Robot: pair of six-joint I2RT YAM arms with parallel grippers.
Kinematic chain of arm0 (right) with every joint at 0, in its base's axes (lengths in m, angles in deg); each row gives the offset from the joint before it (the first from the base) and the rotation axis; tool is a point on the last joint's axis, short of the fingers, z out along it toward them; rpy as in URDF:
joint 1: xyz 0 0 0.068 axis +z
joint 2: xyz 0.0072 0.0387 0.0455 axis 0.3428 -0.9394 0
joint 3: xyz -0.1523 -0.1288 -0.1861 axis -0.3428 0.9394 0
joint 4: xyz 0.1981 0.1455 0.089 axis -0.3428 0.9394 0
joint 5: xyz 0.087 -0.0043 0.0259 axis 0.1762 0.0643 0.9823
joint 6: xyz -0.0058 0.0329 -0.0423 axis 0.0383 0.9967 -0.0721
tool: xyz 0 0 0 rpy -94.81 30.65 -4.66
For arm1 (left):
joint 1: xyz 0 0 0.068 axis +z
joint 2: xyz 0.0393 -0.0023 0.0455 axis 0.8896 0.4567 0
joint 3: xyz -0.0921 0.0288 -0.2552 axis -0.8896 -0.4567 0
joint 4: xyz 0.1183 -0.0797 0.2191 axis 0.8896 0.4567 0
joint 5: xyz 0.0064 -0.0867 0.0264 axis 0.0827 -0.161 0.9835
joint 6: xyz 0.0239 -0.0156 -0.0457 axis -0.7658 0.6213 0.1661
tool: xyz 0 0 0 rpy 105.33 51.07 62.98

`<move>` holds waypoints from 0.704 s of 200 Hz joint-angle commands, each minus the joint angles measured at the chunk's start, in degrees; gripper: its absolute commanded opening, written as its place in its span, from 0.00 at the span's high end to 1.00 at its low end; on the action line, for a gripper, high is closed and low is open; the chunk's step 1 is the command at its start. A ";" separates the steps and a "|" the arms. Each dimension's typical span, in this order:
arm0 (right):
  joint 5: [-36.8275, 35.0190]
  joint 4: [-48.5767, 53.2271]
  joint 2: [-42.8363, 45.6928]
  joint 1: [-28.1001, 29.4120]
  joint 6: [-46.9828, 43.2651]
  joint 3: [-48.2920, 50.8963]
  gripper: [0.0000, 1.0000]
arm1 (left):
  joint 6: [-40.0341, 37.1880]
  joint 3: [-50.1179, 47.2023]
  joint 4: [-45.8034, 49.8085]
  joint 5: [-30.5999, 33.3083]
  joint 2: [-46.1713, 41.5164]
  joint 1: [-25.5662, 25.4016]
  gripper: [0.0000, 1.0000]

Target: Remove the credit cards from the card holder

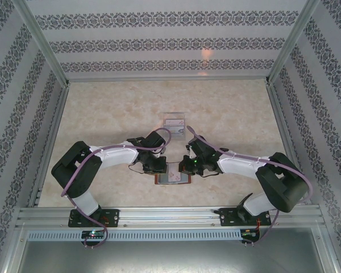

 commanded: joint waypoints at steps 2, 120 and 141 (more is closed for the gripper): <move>-4.56 8.89 1.27 -1.03 -4.40 -0.76 1.00 | -1.06 -1.03 4.18 2.61 1.73 -0.57 0.89; -6.96 14.17 2.59 -0.98 -6.67 -4.47 1.00 | -0.50 -1.32 3.95 2.76 1.07 -0.57 0.89; -6.60 14.00 2.71 -0.70 -6.13 -4.92 1.00 | -0.43 -1.33 4.06 2.63 1.10 -0.56 0.89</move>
